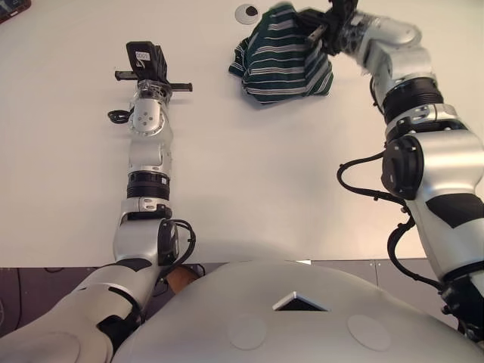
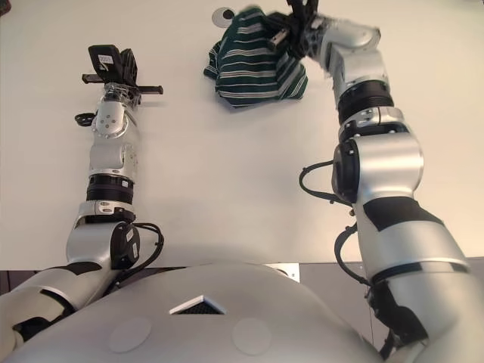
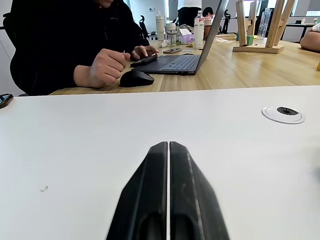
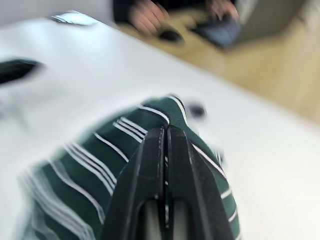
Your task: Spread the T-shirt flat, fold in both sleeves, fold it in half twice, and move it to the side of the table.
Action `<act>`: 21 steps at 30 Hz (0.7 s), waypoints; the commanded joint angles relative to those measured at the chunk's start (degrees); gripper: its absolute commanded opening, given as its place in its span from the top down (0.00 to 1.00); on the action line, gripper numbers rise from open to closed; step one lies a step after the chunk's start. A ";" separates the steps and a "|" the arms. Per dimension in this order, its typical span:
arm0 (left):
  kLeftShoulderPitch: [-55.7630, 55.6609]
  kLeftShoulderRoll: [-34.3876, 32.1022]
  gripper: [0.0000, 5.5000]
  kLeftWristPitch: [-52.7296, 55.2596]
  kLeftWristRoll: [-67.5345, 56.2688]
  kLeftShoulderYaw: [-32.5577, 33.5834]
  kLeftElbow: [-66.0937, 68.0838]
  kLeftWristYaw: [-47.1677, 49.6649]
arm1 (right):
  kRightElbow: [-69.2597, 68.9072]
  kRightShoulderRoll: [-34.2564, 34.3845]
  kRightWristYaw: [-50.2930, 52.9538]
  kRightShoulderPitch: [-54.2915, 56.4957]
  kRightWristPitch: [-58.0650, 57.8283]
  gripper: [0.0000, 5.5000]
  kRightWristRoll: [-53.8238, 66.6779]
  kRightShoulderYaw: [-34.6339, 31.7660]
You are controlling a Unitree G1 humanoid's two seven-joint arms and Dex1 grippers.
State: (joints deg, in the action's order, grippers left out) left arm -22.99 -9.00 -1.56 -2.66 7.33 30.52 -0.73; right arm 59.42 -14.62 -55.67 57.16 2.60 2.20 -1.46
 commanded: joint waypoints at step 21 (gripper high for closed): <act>-2.87 -11.38 1.00 5.40 1.30 -9.72 -12.45 -24.42 | -5.00 -24.18 9.97 -15.19 9.73 0.99 -25.84 20.92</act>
State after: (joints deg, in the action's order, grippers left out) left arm -25.32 -20.32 3.70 -2.27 -0.36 18.49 -23.13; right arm 49.54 -42.44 -52.01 38.44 11.53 -21.44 18.34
